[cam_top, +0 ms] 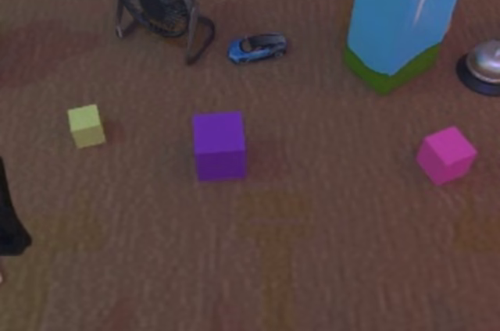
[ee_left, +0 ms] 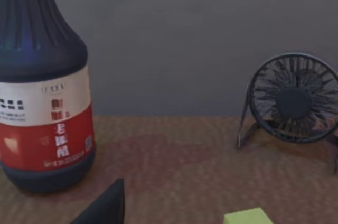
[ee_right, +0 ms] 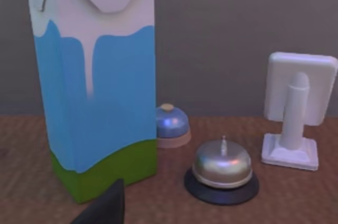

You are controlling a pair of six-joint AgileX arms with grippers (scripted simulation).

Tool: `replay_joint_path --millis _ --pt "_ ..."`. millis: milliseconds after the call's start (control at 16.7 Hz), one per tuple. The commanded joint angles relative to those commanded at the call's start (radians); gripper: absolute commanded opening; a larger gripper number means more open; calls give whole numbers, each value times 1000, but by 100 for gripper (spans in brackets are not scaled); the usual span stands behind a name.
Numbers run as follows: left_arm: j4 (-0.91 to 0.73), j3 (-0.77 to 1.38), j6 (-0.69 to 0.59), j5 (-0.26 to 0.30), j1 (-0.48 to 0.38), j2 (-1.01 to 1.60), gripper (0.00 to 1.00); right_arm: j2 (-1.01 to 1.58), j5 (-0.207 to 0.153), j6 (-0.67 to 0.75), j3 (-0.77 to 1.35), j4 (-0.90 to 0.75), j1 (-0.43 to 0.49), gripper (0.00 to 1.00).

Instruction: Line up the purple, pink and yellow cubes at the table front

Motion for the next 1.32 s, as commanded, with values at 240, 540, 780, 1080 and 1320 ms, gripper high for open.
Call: replay_joint_path --millis 240,540,780,1080,1320 --pt "-26 28 22 11 -7 29 100 0 0 0 0 0 0 100" --pt "-229 257 196 75 -46 286 100 0 0 0 0 0 0 100" --pt "-473 549 405 130 -82 667 100 0 0 0 0 0 0 100" --pt "-792 962 683 168 -118 1240 100 0 0 0 0 0 0 100" --pt "-999 1281 874 161 -133 1652 100 0 0 0 0 0 0 100"
